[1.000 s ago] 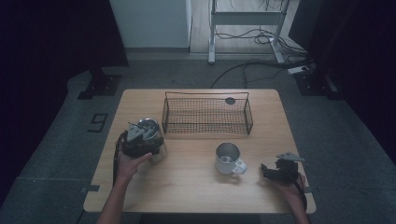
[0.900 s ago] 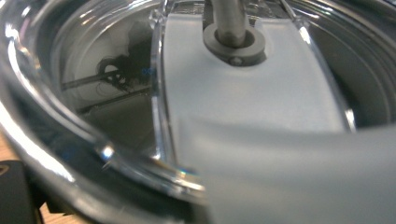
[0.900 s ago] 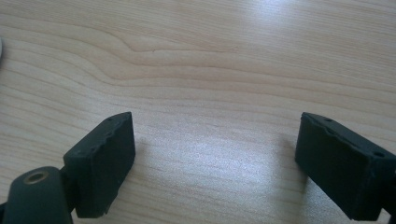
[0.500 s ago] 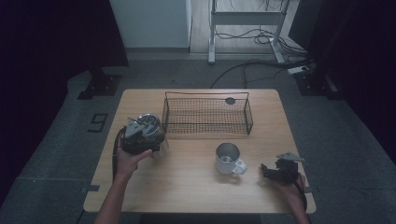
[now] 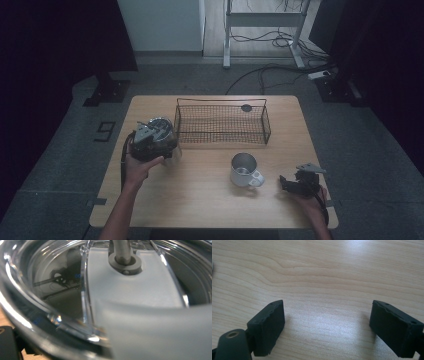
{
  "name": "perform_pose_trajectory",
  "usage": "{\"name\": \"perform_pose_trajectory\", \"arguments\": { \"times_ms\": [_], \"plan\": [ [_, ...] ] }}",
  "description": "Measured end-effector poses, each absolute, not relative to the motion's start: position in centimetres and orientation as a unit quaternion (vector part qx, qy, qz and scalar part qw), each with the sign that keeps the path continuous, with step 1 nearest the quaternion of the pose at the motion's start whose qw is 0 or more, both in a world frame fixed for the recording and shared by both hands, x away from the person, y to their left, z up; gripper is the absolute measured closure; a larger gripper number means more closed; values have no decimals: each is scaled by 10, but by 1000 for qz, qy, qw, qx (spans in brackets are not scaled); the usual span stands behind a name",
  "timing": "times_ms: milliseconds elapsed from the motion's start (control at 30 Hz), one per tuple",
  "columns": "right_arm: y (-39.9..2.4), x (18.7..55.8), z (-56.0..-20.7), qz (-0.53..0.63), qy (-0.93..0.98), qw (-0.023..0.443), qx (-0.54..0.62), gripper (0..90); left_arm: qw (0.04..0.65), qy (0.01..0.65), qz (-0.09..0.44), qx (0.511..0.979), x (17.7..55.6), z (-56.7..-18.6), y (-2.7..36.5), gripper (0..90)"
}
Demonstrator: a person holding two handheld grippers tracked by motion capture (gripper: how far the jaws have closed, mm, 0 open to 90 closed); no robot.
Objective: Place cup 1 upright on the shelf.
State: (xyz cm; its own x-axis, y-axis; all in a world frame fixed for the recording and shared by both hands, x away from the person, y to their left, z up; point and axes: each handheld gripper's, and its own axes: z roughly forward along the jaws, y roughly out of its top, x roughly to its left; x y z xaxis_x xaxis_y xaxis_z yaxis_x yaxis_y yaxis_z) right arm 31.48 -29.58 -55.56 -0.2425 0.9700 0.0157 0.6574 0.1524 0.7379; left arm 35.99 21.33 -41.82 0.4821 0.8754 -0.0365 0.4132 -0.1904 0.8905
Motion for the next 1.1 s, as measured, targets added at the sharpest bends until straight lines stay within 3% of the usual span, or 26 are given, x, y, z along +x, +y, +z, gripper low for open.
{"name": "perform_pose_trajectory", "arguments": {
  "times_ms": [1100],
  "plan": [
    [-296,315,-556,322,718,243,567,131,460,436,258,729,380,-394,194,40]
  ]
}}
